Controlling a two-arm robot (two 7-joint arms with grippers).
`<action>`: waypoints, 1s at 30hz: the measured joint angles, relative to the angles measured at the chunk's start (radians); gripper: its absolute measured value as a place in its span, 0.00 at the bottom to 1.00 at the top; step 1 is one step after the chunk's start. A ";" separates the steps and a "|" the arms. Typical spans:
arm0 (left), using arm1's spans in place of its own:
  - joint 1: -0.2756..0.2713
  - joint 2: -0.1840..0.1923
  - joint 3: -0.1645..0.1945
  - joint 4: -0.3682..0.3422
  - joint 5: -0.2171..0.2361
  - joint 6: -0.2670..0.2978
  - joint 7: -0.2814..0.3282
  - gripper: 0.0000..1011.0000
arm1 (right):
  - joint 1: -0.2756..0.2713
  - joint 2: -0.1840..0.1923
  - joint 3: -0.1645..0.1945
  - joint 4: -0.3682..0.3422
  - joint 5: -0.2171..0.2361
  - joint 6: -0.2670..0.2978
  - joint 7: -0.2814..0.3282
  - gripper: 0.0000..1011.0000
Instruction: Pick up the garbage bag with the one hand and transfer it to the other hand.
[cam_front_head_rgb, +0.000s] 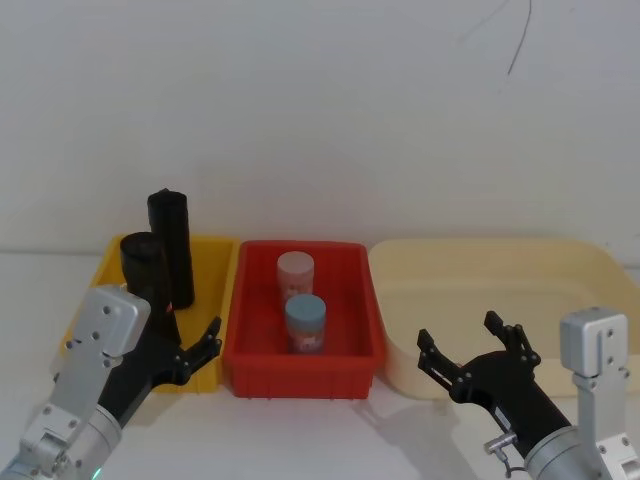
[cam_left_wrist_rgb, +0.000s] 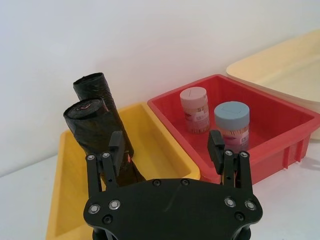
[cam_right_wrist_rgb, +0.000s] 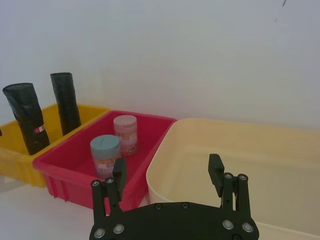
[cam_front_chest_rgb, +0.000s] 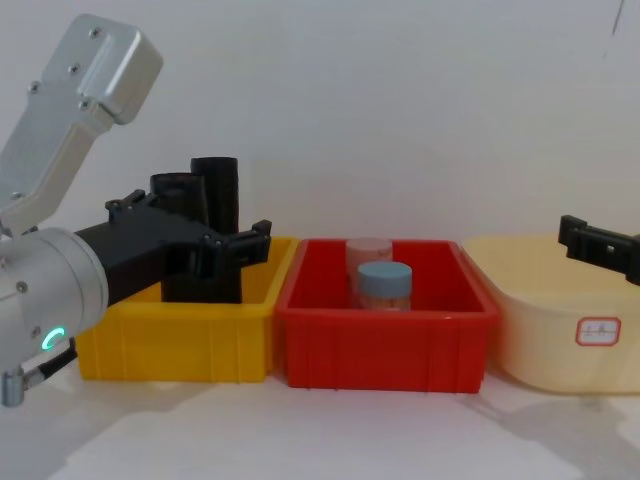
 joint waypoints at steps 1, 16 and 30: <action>0.000 0.000 0.000 0.000 0.000 0.000 0.000 0.99 | 0.000 0.000 0.000 0.000 0.000 0.000 0.000 0.99; 0.011 -0.010 -0.031 0.027 -0.036 -0.036 -0.021 0.99 | 0.000 0.000 0.000 0.000 0.000 0.000 0.000 0.99; 0.015 -0.015 -0.070 0.069 -0.074 -0.073 -0.056 0.99 | 0.000 0.000 0.000 0.000 0.000 0.000 0.000 0.99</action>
